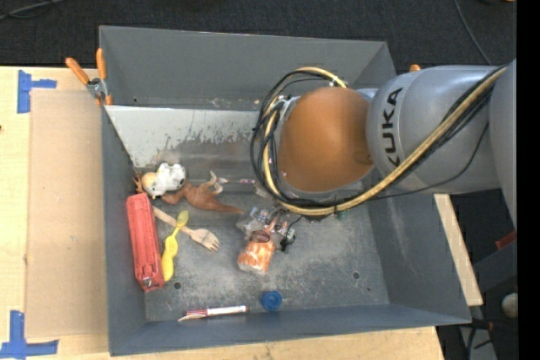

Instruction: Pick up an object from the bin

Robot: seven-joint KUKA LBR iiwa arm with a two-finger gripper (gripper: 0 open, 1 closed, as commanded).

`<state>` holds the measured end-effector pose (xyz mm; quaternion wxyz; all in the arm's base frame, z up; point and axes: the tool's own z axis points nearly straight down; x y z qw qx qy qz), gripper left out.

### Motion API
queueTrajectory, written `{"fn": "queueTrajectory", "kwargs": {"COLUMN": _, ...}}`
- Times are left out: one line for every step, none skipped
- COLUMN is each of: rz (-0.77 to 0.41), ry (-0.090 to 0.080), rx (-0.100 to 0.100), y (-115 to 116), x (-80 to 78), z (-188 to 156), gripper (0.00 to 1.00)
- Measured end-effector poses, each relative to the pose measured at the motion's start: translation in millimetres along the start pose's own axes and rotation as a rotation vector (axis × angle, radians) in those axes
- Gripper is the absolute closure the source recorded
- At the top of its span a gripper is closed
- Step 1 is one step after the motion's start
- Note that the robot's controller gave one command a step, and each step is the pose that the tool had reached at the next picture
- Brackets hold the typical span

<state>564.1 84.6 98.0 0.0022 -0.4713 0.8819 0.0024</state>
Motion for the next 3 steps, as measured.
{"fn": "queueTrajectory", "kwargs": {"rz": 0.002, "ry": 0.001, "rx": -0.003, "y": 1.0, "x": -0.5, "z": -48.8, "gripper": 1.00}}
{"fn": "queueTrajectory", "kwargs": {"rz": 0.002, "ry": -0.001, "rx": -0.001, "y": 0.5, "x": -1.0, "z": -90.7, "gripper": 1.00}}
{"fn": "queueTrajectory", "kwargs": {"rz": 0.004, "ry": 0.000, "rx": -0.004, "y": 1.3, "x": -1.6, "z": -132.4, "gripper": 1.00}}
